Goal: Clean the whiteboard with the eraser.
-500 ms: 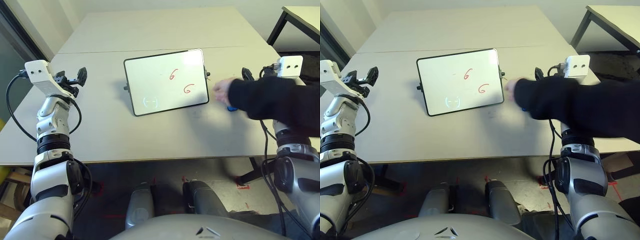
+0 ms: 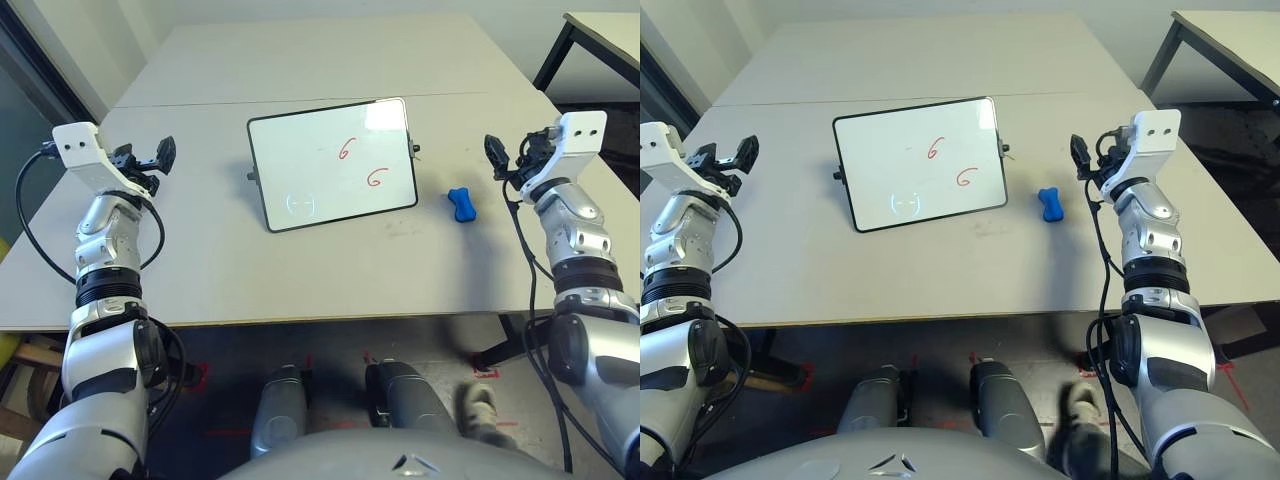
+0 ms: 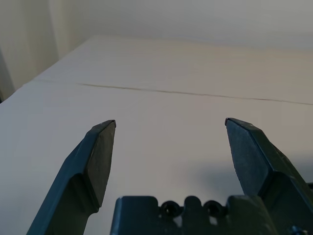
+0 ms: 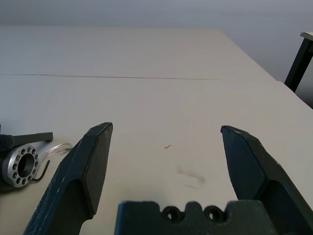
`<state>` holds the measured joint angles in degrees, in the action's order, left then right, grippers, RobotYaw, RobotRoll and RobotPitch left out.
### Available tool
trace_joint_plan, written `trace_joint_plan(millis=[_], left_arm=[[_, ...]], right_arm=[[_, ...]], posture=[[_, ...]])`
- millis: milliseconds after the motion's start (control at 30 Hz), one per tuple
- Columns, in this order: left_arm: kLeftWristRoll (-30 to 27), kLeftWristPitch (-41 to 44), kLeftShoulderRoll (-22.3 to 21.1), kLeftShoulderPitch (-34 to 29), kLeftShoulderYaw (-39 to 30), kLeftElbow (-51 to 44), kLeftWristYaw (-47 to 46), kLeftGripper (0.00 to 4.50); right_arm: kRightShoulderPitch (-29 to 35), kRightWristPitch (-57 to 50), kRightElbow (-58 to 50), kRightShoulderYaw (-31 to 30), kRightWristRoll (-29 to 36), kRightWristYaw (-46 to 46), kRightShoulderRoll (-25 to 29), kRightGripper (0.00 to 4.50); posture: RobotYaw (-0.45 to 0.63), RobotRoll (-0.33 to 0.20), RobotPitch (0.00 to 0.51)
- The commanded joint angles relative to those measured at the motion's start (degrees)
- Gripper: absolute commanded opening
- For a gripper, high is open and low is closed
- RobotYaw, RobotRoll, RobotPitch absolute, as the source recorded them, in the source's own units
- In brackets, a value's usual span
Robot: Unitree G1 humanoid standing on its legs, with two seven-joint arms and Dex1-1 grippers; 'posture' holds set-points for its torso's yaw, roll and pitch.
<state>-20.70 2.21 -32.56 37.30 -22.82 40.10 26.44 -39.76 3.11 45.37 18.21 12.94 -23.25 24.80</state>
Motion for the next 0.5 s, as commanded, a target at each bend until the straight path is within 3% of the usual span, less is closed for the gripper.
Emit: trace_joint_plan(millis=[33,300,500], left_arm=[[-2.5,5.7,0.3,-3.0,2.7,-10.6,5.1,4.5],[-9.4,20.2,-0.4,-13.0,9.3,-36.7,14.9,4.5],[-8.4,24.4,-1.0,-17.8,15.7,-45.6,18.6,4.5]], right_arm=[[-0.8,-0.3,-0.5,-0.4,0.1,0.6,-0.1,4.49],[-1.5,-1.1,-0.8,-1.1,-0.1,0.9,-0.6,4.49],[-1.7,-5.5,-3.8,-2.4,-0.4,1.4,-0.4,4.49]], posture=[[-0.07,0.0,0.049],[-0.06,0.0,0.058],[-0.08,0.0,0.061]])
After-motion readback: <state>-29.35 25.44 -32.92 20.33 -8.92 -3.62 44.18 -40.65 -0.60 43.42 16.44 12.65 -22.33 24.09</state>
